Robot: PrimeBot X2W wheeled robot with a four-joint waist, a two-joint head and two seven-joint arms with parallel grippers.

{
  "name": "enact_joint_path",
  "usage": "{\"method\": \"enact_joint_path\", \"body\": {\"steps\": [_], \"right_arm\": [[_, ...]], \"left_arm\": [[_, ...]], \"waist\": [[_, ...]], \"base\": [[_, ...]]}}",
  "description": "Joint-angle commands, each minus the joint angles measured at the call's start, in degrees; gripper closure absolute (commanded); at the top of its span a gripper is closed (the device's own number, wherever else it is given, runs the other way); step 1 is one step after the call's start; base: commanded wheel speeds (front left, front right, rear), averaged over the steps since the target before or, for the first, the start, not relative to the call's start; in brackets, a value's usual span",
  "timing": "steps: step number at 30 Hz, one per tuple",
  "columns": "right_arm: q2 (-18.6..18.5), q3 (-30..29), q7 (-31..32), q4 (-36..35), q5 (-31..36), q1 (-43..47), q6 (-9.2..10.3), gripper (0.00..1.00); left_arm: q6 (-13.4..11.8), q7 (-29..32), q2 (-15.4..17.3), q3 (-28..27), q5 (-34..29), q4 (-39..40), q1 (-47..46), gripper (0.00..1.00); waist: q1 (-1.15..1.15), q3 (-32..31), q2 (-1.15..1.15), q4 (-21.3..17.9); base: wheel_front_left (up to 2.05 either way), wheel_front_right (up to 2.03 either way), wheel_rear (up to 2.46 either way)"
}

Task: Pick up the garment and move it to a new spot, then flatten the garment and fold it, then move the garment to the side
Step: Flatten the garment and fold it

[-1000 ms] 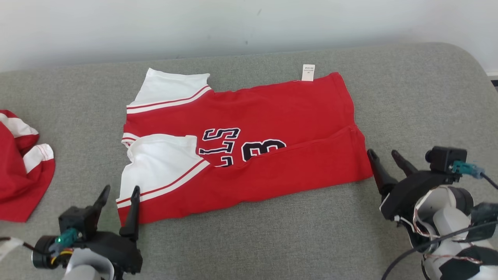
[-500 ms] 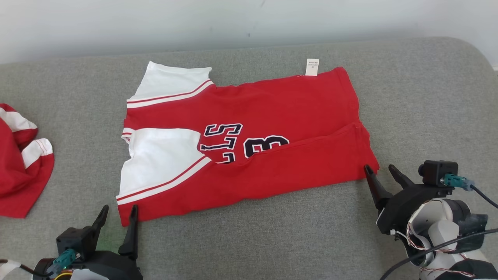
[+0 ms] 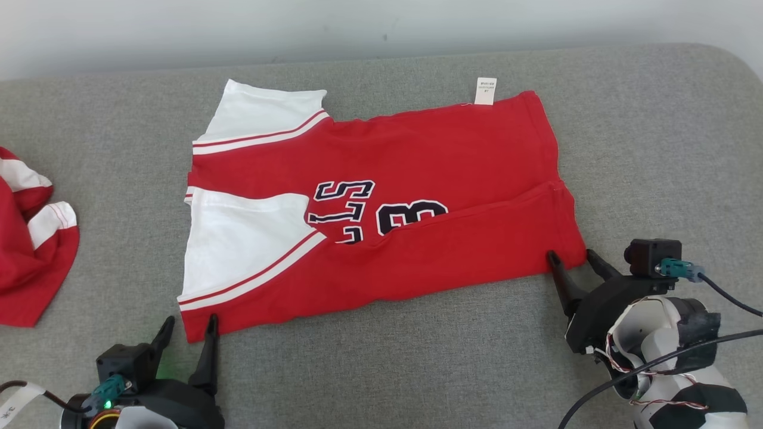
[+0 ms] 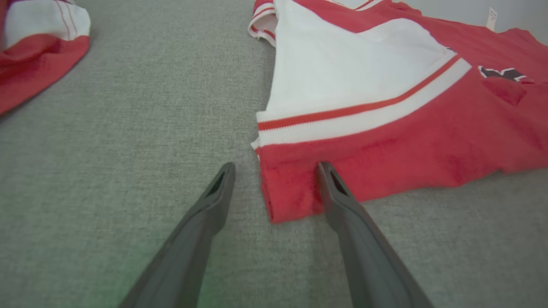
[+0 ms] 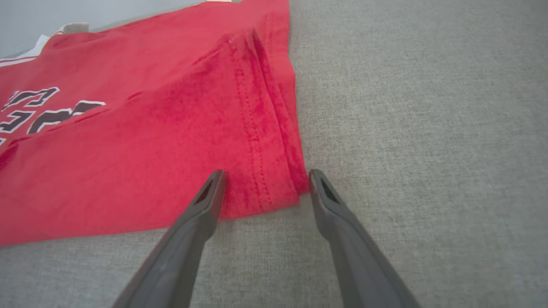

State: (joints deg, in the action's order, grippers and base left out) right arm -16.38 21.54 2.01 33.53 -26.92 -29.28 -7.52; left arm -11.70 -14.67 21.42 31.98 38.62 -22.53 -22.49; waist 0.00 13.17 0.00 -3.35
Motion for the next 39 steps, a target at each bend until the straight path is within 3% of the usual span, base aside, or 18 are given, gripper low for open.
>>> {"method": "enact_joint_path", "body": {"steps": [1,2,3,17,29,39], "right_arm": [[0.39,0.48,-0.05,1.26,0.45,-0.75,0.06,0.53],[0.53,0.54,-0.34,1.78,0.53,-0.97,0.06,0.89],[0.68,0.63,-0.55,2.24,0.59,-1.11,0.06,1.00],[0.21,0.50,-4.10,2.08,-3.21,2.88,0.06,1.00],[-2.64,-1.87,-0.06,-10.13,-4.95,17.37,0.06,1.00],[-1.13,-7.84,6.41,-21.34,-2.75,29.96,0.06,1.00]], "left_arm": [[0.57,0.05,-0.45,0.35,0.18,-1.03,-0.47,0.58],[0.67,0.02,-0.65,0.49,0.20,-1.25,-0.63,0.88],[0.96,-0.03,-0.75,0.56,0.13,-1.47,-0.74,1.00],[1.03,-0.54,-1.24,-0.10,-0.36,-1.12,2.41,1.00],[-3.15,-0.52,-0.16,-0.58,-0.04,8.22,13.79,1.00],[-6.42,0.10,0.10,-0.28,1.51,14.54,21.55,1.00]], "waist": [[0.00,0.28,0.00,0.16],[0.00,0.35,0.00,0.26],[0.00,0.38,0.00,0.36],[0.00,-3.78,0.00,0.82],[0.00,-9.25,0.00,0.16],[0.00,-10.78,0.00,0.84]], "base": [[0.00,0.00,0.00],[0.00,0.00,0.00],[0.00,0.00,0.00],[0.00,0.00,0.00],[0.00,0.00,0.00],[0.00,0.00,0.00]]}}
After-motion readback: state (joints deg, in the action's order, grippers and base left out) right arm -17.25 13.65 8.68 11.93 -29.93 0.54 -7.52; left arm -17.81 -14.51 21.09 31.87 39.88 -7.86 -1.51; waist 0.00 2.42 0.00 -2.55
